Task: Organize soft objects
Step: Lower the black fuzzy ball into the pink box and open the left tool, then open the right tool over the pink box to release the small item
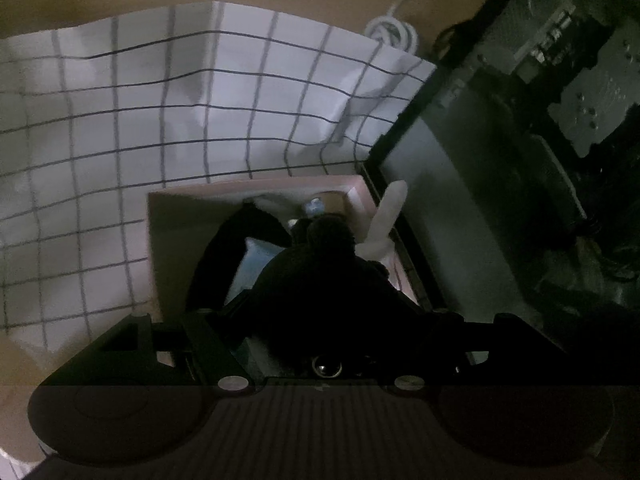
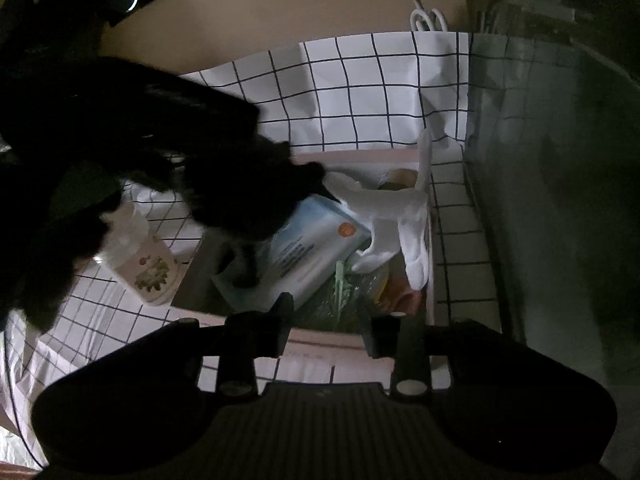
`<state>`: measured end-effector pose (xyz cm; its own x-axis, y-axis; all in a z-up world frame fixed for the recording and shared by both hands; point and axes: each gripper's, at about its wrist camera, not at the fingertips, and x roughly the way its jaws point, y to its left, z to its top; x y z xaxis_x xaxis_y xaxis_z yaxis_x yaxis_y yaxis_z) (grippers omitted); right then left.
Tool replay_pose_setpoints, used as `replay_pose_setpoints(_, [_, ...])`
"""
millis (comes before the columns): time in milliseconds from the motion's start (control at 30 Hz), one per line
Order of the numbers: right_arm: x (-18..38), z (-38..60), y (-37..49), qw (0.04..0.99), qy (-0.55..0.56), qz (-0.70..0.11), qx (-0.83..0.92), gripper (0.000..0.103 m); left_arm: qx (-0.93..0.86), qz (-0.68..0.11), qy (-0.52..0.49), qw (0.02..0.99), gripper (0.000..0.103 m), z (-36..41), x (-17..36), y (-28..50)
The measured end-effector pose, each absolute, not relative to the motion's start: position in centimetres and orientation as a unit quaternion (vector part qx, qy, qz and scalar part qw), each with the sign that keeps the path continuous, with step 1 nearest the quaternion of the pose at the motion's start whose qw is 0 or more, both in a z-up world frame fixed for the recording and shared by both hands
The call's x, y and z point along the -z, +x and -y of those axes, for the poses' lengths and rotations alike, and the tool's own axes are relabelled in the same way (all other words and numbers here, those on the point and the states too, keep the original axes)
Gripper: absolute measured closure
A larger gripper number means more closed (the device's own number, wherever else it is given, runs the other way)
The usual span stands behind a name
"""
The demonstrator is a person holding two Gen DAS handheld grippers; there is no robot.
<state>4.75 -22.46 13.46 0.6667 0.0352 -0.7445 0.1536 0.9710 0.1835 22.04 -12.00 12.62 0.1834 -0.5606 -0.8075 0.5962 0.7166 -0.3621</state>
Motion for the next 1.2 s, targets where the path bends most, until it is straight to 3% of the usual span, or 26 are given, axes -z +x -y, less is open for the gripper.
replay_pose_setpoints(300, [-13.5,22.3,3.8,0.915,0.116,-0.384,0.047,0.063,0.442,-0.456,0.001,0.772,0.025,14.9,-12.2,22.6])
replay_pose_setpoints(500, [-12.5,22.2,4.3,0.910,0.119,-0.395,0.040,0.061,0.426,-0.470,0.062,0.770,0.018,16.3,-8.5,23.6])
replay_pose_setpoints(700, [-12.3,22.2,4.5,0.911,0.114,-0.396,0.032,0.060,0.408,-0.417,0.144,0.800,0.015,17.0,-7.8,23.3])
replay_pose_setpoints(1200, [-11.8,22.2,5.0,0.908,0.122,-0.400,0.025,0.060,0.440,-0.363,0.144,0.809,0.021,14.9,-14.2,21.2])
